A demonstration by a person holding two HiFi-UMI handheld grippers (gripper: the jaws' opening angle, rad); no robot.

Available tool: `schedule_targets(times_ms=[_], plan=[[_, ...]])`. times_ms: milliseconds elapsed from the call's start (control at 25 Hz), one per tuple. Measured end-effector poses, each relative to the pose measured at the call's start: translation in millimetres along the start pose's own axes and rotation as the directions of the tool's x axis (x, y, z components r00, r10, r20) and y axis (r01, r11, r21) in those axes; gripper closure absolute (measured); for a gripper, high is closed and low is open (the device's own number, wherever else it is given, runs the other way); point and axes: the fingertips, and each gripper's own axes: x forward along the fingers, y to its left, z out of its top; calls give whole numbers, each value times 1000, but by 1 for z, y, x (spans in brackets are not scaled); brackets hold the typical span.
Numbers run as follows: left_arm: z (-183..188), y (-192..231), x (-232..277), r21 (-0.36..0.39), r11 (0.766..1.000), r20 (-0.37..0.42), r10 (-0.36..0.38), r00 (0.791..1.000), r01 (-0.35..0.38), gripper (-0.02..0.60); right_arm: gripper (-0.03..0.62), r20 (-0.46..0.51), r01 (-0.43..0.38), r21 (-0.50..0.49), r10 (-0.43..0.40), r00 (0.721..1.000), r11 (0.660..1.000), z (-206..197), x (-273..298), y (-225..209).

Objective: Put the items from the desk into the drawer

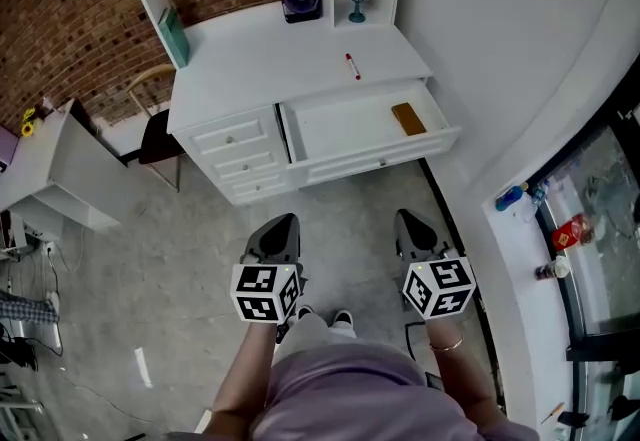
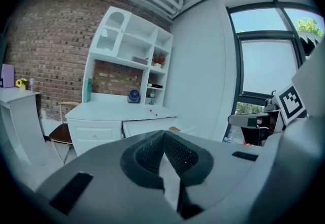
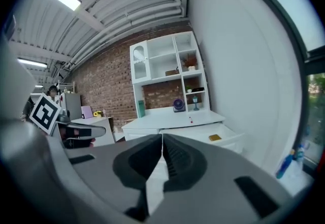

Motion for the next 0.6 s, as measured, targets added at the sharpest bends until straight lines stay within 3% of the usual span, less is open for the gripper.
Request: schedule_targets(times_ms=[240,600], plan=[[-1,-8,10,1,1000,-12,-1,1000,1,583,576,6,-16,9,16,1000,1000,4,2,-12],[2,-2,28,4,1000,-26,15,1000,-15,583,502,-10,-36,29,37,999,999,3,21,-22]])
